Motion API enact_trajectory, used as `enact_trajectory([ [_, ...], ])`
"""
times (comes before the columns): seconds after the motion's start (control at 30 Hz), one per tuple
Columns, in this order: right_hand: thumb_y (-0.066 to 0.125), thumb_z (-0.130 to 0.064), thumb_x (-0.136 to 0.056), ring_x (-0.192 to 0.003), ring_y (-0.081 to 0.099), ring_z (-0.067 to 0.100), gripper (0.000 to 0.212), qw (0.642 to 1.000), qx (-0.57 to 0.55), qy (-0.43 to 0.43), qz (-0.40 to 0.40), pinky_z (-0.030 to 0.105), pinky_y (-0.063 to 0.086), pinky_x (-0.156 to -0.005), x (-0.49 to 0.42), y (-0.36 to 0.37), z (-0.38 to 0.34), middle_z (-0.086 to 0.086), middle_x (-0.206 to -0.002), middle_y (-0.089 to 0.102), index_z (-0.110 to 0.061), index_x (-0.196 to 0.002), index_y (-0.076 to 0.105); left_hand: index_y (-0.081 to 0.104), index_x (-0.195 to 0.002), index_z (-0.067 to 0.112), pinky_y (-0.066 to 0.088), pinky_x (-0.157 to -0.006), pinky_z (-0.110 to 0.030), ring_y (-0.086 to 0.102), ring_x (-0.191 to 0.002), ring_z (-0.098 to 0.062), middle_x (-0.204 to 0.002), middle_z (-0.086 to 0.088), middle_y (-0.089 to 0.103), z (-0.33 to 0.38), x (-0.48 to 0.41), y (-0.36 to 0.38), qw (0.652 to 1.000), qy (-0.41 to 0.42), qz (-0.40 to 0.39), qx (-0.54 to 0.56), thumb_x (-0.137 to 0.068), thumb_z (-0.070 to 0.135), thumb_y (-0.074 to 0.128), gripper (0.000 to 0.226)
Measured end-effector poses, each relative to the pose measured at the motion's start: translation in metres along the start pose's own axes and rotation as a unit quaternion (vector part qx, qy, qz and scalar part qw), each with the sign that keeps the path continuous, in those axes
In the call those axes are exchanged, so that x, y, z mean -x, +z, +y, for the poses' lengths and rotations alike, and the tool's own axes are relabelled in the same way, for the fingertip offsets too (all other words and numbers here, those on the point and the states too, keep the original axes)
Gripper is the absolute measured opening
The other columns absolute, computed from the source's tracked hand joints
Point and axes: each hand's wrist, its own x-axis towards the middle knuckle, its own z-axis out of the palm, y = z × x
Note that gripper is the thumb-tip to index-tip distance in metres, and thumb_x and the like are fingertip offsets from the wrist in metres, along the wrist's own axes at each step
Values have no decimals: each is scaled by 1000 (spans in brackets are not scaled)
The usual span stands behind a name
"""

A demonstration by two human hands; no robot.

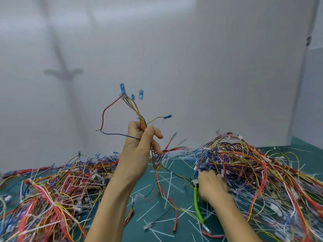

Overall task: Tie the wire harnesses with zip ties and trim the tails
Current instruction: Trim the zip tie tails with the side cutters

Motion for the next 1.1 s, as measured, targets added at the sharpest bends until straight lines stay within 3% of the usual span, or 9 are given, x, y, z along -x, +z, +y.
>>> enact_trajectory([
  [0.17, 43, -15, -97, -128, 48, 34, 35, 999, 19, -35, 15, 50, 31, -110, 8, -10, -6, 14, -134, 58, -8, -131, 44, 44, -86, 13, 38, -63, -30, 41, -46, -9, -59, 7, 55, 3, -5, -3, 994, -56, 13, 89, -104, 15, 39, 19],
  [0.27, 45, -16, -99, -108, 61, 36, 18, 986, -87, -116, 81, 55, 36, -101, 15, -28, -15, 7, -99, 64, -13, -114, 36, 50, -81, 11, 43, -62, -29, 46, -48, -11, -59, 3, 56, 8, -6, -7, 986, -78, 26, 144, -102, 9, 34, 26],
  [0.33, 48, -18, -101, -89, 63, 31, 14, 952, -214, -160, 148, 42, 47, -78, 19, -43, -21, 0, -81, 57, -18, -104, 34, 54, -81, 8, 47, -56, -23, 52, -51, -14, -60, 1, 58, 11, -7, -13, 981, -84, 35, 172, -99, 1, 37, 26],
  [0.43, 52, -15, -100, -84, 63, 26, 10, 864, -383, -175, 276, 45, 52, -74, 31, -67, -29, 4, -94, 67, -17, -107, 45, 58, -88, 6, 53, -60, -20, 63, -58, -15, -66, 0, 65, 12, -7, -25, 976, -81, 35, 197, -99, 1, 42, 21],
  [0.63, 54, -20, -100, -86, 51, 25, 11, 745, -399, -186, 502, 36, 36, -69, 52, -99, -22, -2, -92, 65, -21, -109, 60, 64, -97, 1, 59, -74, -27, 75, -85, -28, -96, -13, 76, 16, -4, -40, 975, -101, 10, 197, -93, 5, 54, 11],
  [0.77, 42, -26, -105, -68, 50, 12, 16, 742, -492, -206, 405, 34, 36, -59, 58, -111, -16, -15, -72, 58, -38, -101, 53, 64, -97, -5, 59, -71, -26, 75, -84, -30, -93, -13, 77, 18, -3, -30, 979, -108, 15, 170, -92, 1, 58, 10],
  [0.83, 37, -32, -105, -55, 44, -2, 25, 730, -568, -213, 313, 31, 31, -58, 62, -115, -18, -23, -57, 51, -29, -94, 59, 64, -99, -7, 60, -73, -27, 75, -84, -30, -92, -13, 77, 18, -2, -22, 980, -106, 26, 165, -90, 0, 61, 11],
  [0.97, 30, -64, -83, -65, 49, -10, 57, 726, -629, -233, 152, 25, 32, -70, 72, -118, -27, -31, -58, 54, -22, -93, 68, 65, -93, -1, 60, -78, -29, 75, -85, -27, -90, -10, 77, 19, 0, -13, 981, -93, 46, 165, -88, 1, 63, 6],
  [1.1, 60, -57, -77, -63, 52, -9, 41, 759, -583, -281, 73, 24, 38, -68, 80, -117, -29, -20, -73, 54, -22, -97, 55, 69, -92, 3, 60, -79, -28, 75, -86, -23, -90, -9, 77, 19, 0, -12, 982, -70, 62, 164, -88, 3, 63, 7],
])
